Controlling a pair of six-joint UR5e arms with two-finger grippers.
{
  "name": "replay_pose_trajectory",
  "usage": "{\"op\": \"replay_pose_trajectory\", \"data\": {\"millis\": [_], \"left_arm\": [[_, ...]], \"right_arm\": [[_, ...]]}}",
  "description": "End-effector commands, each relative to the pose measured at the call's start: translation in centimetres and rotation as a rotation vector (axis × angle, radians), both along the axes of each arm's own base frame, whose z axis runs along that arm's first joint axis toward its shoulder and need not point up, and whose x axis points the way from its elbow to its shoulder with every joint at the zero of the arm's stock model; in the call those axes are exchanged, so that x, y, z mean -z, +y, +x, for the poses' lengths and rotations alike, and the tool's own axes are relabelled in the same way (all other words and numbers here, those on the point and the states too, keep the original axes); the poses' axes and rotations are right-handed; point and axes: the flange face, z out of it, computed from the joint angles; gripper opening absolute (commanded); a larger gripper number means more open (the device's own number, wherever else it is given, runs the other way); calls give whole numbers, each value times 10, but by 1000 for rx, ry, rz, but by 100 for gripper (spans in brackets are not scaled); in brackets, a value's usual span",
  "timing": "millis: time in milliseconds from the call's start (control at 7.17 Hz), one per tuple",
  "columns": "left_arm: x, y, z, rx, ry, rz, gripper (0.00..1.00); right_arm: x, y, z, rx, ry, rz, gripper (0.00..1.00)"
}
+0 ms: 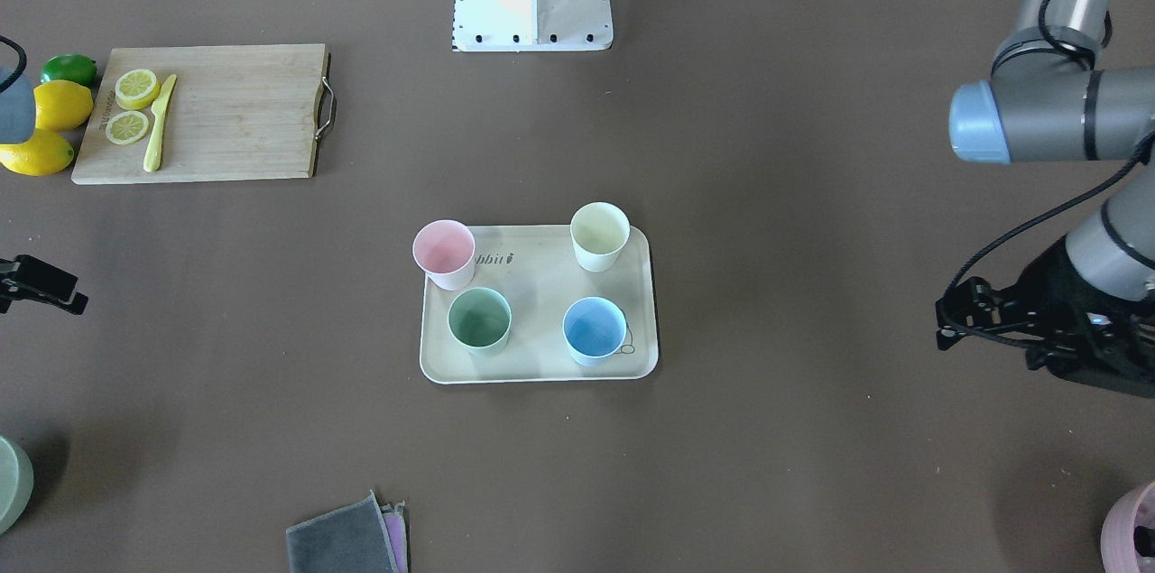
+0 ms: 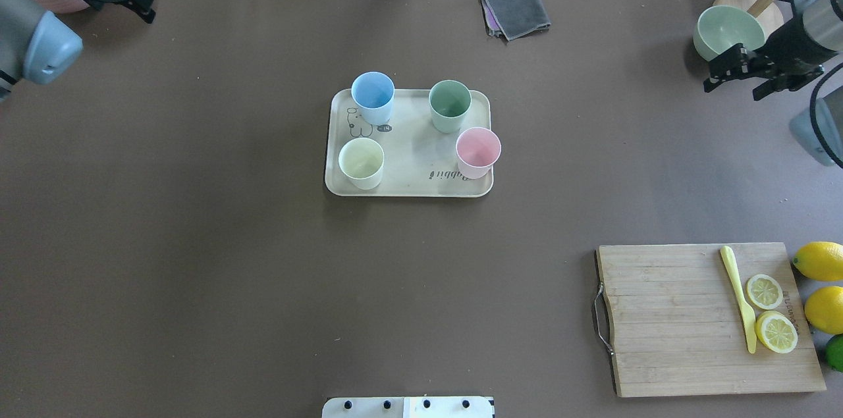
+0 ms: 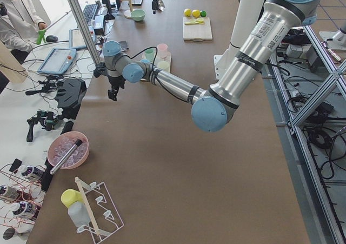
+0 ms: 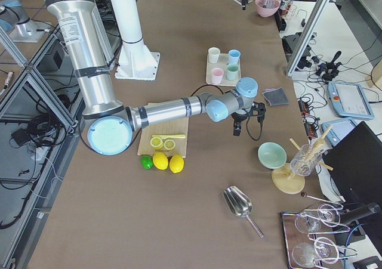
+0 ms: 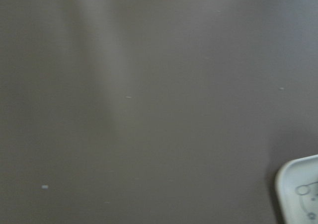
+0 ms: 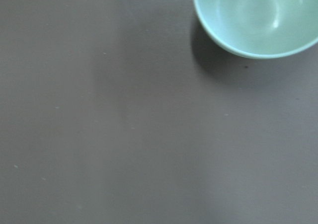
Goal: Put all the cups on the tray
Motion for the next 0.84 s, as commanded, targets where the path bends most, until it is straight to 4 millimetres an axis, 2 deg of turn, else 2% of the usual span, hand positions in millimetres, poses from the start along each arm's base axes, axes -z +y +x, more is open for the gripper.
{"op": "replay_pose_trajectory", "data": {"millis": [0, 140, 279, 419, 558, 698], "left_arm": [[-36, 70, -64, 10, -13, 23, 98], [-47, 110, -78, 2, 7, 2, 98], [-64, 129, -95, -33, 91, -50, 98], [-97, 143, -120, -112, 83, 7, 98], [-142, 170, -144, -140, 52, 1, 98], [-158, 181, -148, -141, 46, -24, 98]], "right_arm": [[-75, 48, 95, 45, 37, 79, 100], [-102, 63, 131, 83, 59, 132, 100], [-110, 72, 157, 65, 65, 135, 100], [-112, 73, 168, 46, 67, 132, 100], [-114, 74, 175, 33, 70, 128, 100], [-113, 75, 180, 24, 71, 126, 100]]}}
